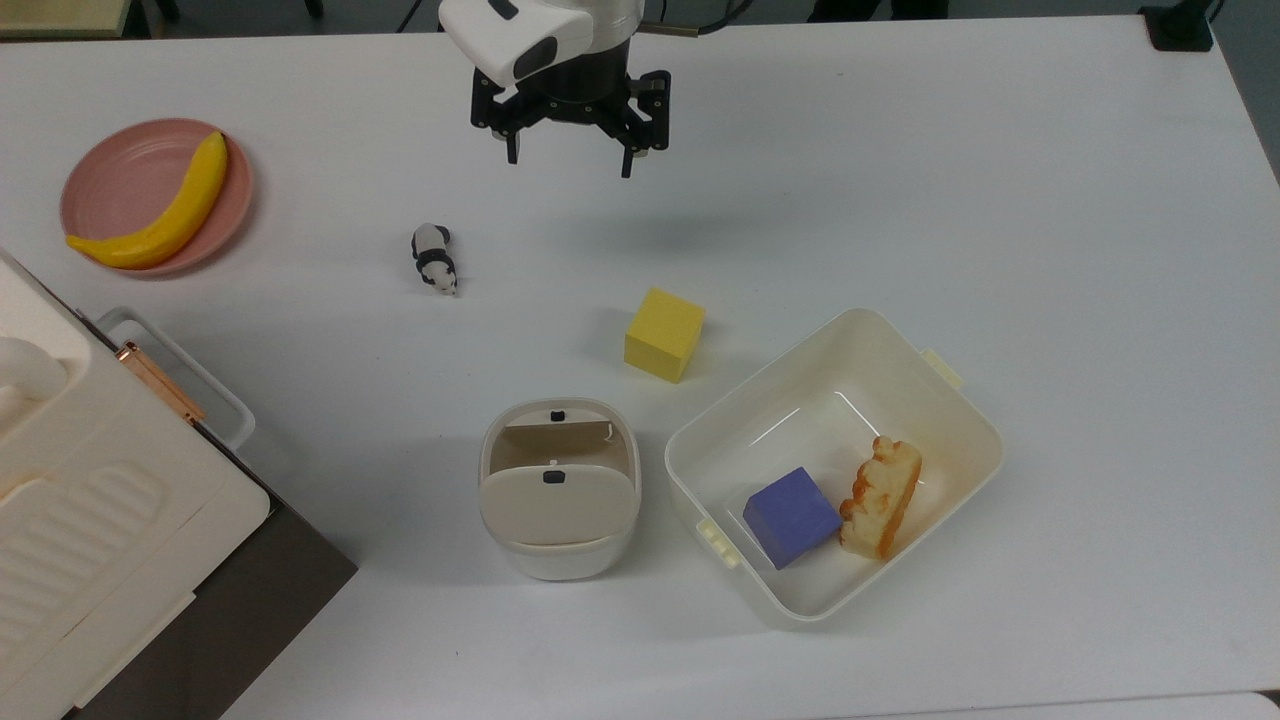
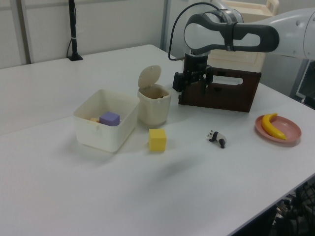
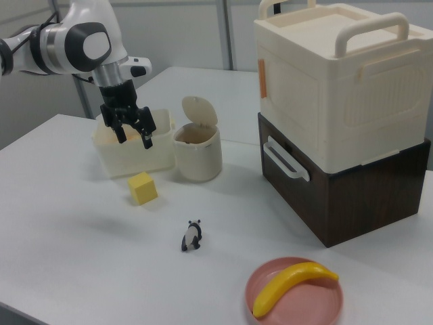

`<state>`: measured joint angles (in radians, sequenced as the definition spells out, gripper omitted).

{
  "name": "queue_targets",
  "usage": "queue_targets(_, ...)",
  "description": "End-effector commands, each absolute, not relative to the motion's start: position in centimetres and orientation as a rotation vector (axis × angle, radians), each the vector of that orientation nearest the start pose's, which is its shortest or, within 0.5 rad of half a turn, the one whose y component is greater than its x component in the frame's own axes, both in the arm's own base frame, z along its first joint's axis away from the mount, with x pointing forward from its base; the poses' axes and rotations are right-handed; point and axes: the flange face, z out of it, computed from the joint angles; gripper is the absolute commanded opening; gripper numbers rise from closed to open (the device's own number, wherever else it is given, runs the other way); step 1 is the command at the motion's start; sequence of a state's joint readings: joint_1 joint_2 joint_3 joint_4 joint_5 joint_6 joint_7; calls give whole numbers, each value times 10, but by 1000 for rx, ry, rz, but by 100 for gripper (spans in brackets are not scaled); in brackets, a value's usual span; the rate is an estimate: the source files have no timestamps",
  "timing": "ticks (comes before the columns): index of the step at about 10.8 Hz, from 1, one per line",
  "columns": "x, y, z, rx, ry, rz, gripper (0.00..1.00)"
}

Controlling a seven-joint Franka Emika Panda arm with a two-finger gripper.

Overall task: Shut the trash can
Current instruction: 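Move the gripper over toward the open lid of the cream trash can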

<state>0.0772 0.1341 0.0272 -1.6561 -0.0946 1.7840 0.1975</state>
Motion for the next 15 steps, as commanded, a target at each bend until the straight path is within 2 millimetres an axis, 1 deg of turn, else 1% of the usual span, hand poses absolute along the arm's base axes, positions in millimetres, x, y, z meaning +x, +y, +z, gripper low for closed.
queue_targets(1, 595, 55, 524, -3224, 124, 9, 100)
queue_targets(6, 596, 55, 520, -3224, 125, 16, 100)
queue_targets(8, 599, 56, 524, -3209, 128, -19, 99)
queue_targets(9, 604, 56, 525, -3195, 131, -73, 86)
queue_targets(10, 611, 55, 526, -3184, 116, -149, 65)
queue_targets(11, 619, 54, 526, -3155, 92, -226, 48)
queue_targets(12, 626, 54, 525, -3112, 104, -276, 34)
queue_targets(13, 634, 52, 531, -3076, 123, -369, 22)
queue_targets(14, 643, 49, 536, -3044, 140, -477, 14)
queue_targets(15, 658, 48, 535, -3000, 168, -589, 10)
